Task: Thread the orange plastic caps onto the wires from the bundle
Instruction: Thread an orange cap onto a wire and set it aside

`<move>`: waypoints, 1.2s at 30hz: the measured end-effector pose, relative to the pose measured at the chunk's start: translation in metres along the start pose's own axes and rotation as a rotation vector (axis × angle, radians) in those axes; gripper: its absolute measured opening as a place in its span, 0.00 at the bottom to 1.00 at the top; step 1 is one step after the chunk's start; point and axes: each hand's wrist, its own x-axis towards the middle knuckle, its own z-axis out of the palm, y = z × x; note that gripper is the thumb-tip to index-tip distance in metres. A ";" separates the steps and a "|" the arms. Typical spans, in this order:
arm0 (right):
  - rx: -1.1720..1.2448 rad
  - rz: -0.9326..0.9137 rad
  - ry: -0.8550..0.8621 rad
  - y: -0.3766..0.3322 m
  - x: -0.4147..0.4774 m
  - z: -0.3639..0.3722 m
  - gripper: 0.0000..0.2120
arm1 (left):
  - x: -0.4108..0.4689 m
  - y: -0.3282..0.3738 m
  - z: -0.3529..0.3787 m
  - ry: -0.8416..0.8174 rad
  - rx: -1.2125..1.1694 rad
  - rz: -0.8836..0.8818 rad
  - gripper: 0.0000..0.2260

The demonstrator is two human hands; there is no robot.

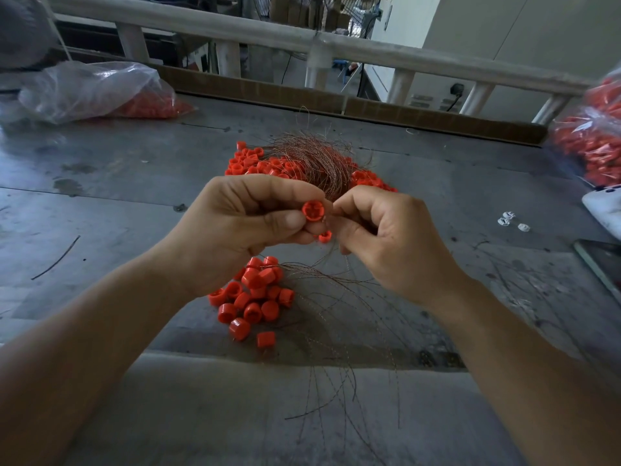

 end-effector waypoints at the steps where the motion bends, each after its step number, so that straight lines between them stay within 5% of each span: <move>1: 0.010 -0.001 -0.012 0.000 0.000 0.001 0.06 | 0.000 -0.001 0.000 -0.016 -0.004 -0.004 0.10; 11: 0.009 0.008 -0.058 0.004 0.002 -0.002 0.06 | -0.001 -0.001 0.000 -0.049 -0.115 -0.084 0.09; 20: -0.318 0.305 0.271 0.055 0.020 -0.040 0.06 | -0.002 0.002 -0.002 0.024 -0.145 -0.090 0.09; 36: -0.580 0.312 0.029 0.081 0.023 -0.013 0.06 | -0.002 0.001 -0.003 0.007 -0.155 -0.091 0.10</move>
